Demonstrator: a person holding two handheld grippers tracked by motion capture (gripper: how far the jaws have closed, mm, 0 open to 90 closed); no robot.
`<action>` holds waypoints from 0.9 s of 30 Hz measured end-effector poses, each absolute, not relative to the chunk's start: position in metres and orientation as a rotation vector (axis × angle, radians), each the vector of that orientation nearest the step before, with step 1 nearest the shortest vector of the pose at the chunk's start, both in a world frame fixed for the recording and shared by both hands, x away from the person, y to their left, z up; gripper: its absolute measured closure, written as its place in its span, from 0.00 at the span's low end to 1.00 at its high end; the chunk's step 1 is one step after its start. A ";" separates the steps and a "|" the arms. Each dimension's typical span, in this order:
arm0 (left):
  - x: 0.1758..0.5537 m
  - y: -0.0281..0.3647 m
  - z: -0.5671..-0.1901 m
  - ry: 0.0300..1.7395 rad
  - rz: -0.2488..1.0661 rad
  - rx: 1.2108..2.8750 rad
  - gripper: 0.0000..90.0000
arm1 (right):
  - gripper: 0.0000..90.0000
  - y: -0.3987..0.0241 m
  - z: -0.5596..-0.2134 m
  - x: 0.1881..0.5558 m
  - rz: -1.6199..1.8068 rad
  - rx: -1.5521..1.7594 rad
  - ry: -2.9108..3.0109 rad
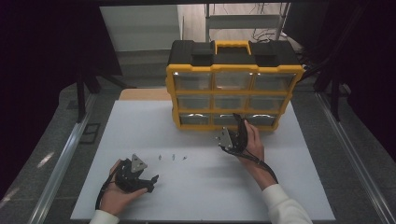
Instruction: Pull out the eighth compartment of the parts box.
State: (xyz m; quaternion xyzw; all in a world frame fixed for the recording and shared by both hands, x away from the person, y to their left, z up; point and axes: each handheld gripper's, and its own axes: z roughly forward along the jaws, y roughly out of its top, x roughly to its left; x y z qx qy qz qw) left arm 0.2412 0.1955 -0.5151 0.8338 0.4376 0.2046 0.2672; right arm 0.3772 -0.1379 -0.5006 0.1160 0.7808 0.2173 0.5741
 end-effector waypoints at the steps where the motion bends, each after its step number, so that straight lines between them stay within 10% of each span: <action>1: 0.241 0.195 -0.515 1.180 0.553 2.251 0.12 | 0.29 -0.138 -0.501 0.377 0.506 0.266 1.831; 27: 0.242 0.195 -0.516 1.182 0.559 2.259 0.12 | 0.41 -0.143 -0.503 0.392 0.496 0.227 1.831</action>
